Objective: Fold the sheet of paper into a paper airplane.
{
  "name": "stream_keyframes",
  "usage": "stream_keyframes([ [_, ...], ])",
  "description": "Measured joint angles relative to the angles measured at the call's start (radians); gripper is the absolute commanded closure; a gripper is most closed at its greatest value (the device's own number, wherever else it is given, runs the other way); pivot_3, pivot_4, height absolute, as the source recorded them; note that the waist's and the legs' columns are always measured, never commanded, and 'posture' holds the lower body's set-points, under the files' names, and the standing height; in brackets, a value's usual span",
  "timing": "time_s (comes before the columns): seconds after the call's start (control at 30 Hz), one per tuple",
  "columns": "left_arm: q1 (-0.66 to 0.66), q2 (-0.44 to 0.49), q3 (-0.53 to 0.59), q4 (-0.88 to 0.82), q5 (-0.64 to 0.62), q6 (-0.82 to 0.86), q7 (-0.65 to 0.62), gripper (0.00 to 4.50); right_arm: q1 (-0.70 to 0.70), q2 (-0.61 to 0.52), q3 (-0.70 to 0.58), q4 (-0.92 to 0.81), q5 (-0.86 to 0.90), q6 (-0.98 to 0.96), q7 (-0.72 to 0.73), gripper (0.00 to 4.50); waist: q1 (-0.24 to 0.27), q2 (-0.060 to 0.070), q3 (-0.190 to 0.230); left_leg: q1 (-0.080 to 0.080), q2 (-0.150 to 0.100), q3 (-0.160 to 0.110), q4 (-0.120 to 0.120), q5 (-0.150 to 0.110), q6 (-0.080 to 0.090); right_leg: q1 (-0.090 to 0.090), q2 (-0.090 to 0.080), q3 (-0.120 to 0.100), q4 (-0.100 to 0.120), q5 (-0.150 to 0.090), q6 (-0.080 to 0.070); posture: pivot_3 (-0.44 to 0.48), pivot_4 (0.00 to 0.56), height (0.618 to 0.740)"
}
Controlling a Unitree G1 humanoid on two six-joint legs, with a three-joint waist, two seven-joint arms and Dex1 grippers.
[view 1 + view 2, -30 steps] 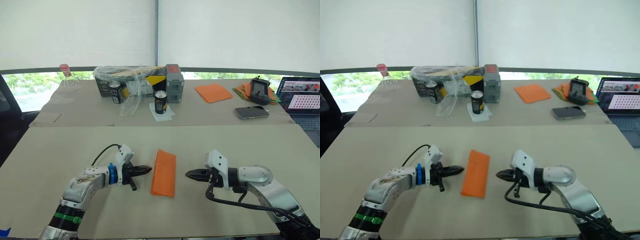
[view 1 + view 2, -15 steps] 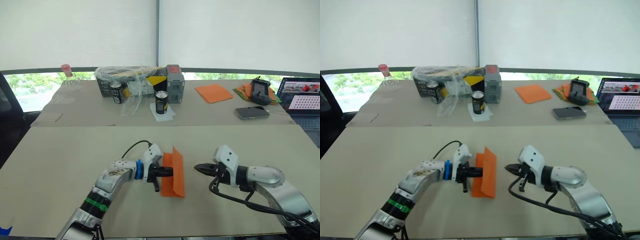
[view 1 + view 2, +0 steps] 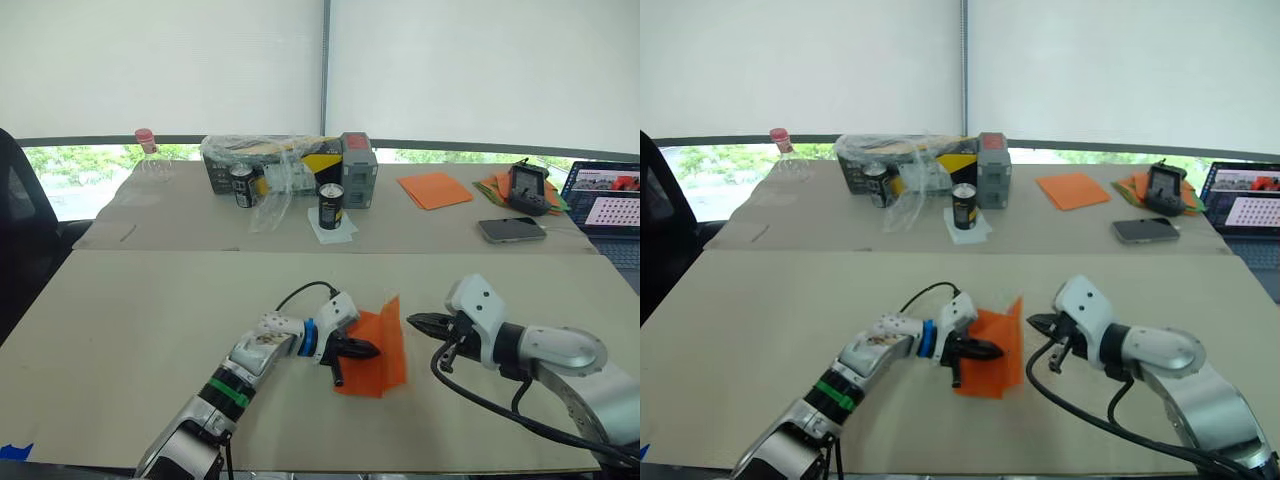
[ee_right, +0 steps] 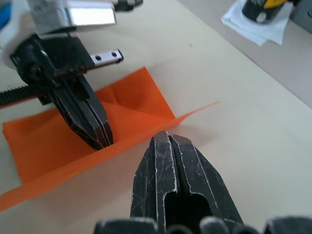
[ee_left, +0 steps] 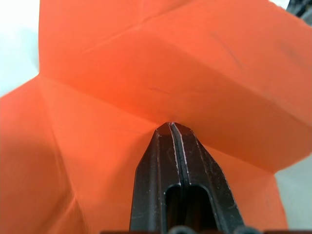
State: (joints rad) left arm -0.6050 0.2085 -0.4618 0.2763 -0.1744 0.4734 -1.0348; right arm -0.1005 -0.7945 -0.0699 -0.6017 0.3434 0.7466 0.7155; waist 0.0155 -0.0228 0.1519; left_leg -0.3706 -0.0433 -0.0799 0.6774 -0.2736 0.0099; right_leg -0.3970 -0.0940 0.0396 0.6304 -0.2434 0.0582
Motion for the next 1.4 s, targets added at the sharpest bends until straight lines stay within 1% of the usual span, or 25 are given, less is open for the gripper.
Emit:
stream_keyframes([
  [0.17, -0.060, -0.020, -0.069, 0.012, 0.065, -0.010, -0.026, 4.50, -0.004, -0.018, 0.000, 0.000, -0.007, 0.024, -0.016, 4.43, 0.005, 0.000, 0.000, 0.000, -0.003, -0.001, 0.001, -0.001, 0.002, 0.002, -0.001, -0.001, -0.002, 0.000, 0.001, 0.000, 0.150, 0.740],
  [0.27, -0.066, -0.038, -0.100, 0.008, 0.080, -0.005, -0.027, 4.50, -0.005, -0.044, 0.017, -0.008, -0.024, 0.025, -0.026, 4.43, -0.001, 0.000, 0.000, 0.000, -0.003, -0.001, 0.000, -0.001, 0.003, 0.002, -0.001, 0.000, -0.002, -0.001, 0.002, 0.000, 0.150, 0.740],
  [0.53, -0.047, -0.026, -0.071, -0.022, 0.078, 0.022, -0.006, 4.50, 0.000, -0.021, 0.017, 0.008, -0.034, 0.088, -0.091, 4.43, -0.008, 0.000, 0.000, 0.001, 0.001, -0.001, 0.000, -0.001, 0.003, 0.002, 0.001, 0.000, 0.000, -0.001, 0.002, 0.000, 0.150, 0.740],
  [0.63, -0.028, -0.010, -0.019, -0.036, 0.049, 0.049, 0.006, 4.50, -0.002, -0.020, 0.021, 0.013, -0.036, 0.113, -0.103, 4.43, -0.012, 0.000, 0.000, 0.001, 0.002, 0.000, 0.000, -0.001, 0.003, 0.001, 0.001, 0.000, 0.000, -0.001, 0.002, 0.000, 0.150, 0.740],
  [0.77, 0.002, 0.042, 0.147, -0.151, -0.061, 0.167, 0.026, 4.50, -0.005, -0.020, 0.057, 0.051, -0.053, 0.138, -0.117, 4.43, -0.019, 0.000, 0.000, -0.007, 0.003, 0.000, 0.001, -0.001, 0.002, -0.009, 0.001, 0.001, 0.004, 0.000, 0.001, 0.000, 0.150, 0.740],
  [0.93, -0.011, 0.102, 0.298, -0.297, -0.183, 0.295, 0.055, 4.50, -0.049, -0.015, 0.149, 0.102, -0.088, 0.138, -0.117, 4.43, -0.020, 0.000, 0.000, -0.007, 0.002, 0.000, 0.001, -0.001, 0.002, -0.009, 0.001, 0.002, 0.003, 0.000, 0.002, 0.000, 0.150, 0.740],
  [1.13, 0.002, 0.244, 0.378, -0.312, -0.202, 0.328, 0.076, 4.50, -0.111, 0.007, 0.245, 0.133, -0.115, 0.137, -0.108, 4.43, -0.029, 0.000, 0.000, -0.007, 0.002, 0.000, 0.001, -0.001, 0.002, -0.009, 0.002, 0.002, 0.003, 0.000, 0.001, 0.000, 0.150, 0.740],
  [1.3, 0.066, 0.275, 0.375, -0.335, -0.205, 0.333, 0.084, 4.50, -0.151, 0.025, 0.281, 0.162, -0.140, 0.135, -0.107, 4.43, -0.024, 0.000, 0.000, -0.008, 0.001, 0.000, 0.001, -0.001, 0.001, -0.009, 0.000, 0.002, 0.002, 0.000, 0.001, 0.000, 0.150, 0.740],
  [1.4, 0.084, 0.286, 0.370, -0.362, -0.207, 0.332, 0.085, 4.50, -0.162, -0.011, 0.272, 0.162, -0.144, 0.135, -0.090, 4.43, -0.021, 0.000, 0.000, -0.009, 0.001, 0.000, 0.001, -0.001, 0.001, -0.011, -0.001, 0.002, 0.002, 0.000, 0.001, 0.000, 0.150, 0.740],
])
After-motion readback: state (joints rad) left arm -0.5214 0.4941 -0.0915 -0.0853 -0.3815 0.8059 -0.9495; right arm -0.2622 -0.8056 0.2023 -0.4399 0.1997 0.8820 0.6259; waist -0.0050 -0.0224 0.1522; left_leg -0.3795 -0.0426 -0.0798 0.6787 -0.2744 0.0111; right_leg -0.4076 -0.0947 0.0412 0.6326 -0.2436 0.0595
